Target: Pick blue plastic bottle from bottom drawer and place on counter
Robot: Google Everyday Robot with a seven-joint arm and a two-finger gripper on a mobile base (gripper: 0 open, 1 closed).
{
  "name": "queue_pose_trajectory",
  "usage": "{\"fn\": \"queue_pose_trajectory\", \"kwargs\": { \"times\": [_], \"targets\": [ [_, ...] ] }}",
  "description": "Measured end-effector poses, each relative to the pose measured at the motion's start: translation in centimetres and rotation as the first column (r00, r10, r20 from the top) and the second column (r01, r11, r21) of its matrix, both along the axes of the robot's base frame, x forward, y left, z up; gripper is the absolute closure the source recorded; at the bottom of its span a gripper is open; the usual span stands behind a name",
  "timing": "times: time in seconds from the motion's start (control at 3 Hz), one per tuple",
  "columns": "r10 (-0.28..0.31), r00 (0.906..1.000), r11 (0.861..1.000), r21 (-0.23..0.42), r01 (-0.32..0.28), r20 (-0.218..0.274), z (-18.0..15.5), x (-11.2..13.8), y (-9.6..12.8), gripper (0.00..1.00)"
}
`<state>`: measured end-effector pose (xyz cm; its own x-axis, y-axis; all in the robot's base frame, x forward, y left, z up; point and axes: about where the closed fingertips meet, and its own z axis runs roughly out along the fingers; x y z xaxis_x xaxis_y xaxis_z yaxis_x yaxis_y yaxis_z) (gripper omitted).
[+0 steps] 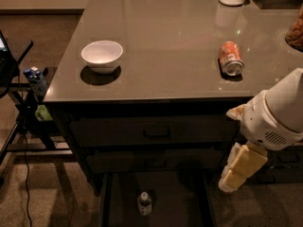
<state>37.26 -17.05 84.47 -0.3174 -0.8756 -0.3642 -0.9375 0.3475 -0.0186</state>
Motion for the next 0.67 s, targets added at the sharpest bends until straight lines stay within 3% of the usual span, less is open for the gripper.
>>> {"fn": "queue_pose_trajectory", "kwargs": {
  "times": [0.33,0.67],
  "targets": [
    [0.003,1.0000,1.000,0.002,-0.002,-0.009,-1.0,-0.1,0.3,0.00],
    [0.016,0.9985,0.997,0.074,-0.012,-0.053,-6.0,-0.3,1.5,0.00]
  ]
}}
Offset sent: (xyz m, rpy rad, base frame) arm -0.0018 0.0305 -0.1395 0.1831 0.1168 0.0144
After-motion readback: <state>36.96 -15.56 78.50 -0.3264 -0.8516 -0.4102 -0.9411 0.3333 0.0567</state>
